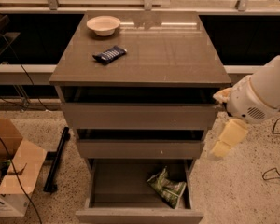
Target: Pick green jalapeno chip bag from bottom drawer and place on counter
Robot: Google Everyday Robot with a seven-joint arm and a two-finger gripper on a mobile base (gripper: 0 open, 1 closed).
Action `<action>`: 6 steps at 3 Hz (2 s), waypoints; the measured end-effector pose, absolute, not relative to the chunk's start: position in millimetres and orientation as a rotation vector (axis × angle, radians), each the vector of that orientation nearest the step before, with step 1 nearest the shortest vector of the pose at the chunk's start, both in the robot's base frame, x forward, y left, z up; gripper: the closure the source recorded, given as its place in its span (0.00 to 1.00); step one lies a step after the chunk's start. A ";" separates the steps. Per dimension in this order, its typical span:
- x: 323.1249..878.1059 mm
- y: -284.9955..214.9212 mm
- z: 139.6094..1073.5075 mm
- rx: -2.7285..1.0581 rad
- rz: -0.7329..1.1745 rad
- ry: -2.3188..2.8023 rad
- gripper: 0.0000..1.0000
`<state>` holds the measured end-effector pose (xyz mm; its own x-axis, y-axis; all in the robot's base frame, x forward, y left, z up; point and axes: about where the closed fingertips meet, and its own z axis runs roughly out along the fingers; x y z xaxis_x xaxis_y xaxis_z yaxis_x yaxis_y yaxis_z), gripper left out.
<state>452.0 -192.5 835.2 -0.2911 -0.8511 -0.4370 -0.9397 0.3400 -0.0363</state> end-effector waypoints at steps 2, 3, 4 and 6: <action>454.2 -189.0 757.1 -1.564 0.546 2.317 0.00; 454.2 -189.0 757.1 -1.564 0.546 2.317 0.00; 451.8 -170.6 721.3 -1.562 0.671 2.297 0.00; 463.7 -120.2 617.1 -1.477 0.932 2.200 0.00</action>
Offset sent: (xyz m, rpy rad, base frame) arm 0.0023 -0.0042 -0.1237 0.1399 0.2956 -0.0331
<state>463.7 -120.2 617.1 -0.4073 -0.6926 -0.5953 -0.9095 0.2482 0.3335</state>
